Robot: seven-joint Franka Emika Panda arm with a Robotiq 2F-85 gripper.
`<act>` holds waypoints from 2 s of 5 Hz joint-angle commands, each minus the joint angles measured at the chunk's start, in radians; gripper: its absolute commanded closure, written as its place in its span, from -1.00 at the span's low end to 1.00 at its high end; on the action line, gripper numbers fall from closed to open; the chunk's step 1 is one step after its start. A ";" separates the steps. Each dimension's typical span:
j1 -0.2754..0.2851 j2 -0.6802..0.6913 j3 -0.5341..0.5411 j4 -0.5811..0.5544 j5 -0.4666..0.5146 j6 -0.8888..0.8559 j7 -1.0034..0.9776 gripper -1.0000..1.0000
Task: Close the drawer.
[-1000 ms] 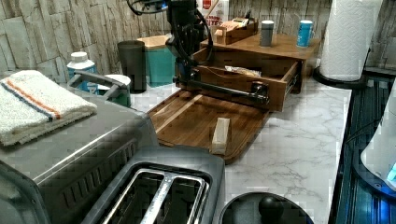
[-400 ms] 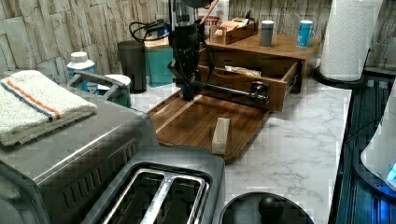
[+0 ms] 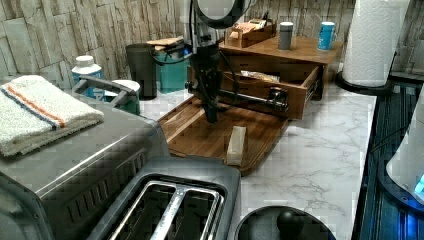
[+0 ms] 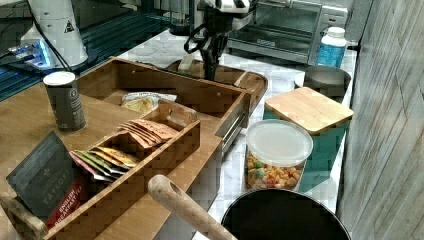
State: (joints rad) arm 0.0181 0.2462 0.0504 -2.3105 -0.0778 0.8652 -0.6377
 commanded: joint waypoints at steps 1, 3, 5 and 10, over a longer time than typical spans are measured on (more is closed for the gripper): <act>-0.061 -0.080 -0.039 -0.003 -0.024 -0.033 -0.127 1.00; -0.123 -0.066 -0.063 0.033 0.004 -0.033 -0.269 1.00; -0.163 -0.144 -0.112 0.082 -0.010 -0.080 -0.258 1.00; -0.353 0.028 -0.321 0.327 0.100 -0.069 -0.688 1.00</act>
State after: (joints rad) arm -0.1914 0.2473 -0.1769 -2.2168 0.0062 0.7827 -1.2334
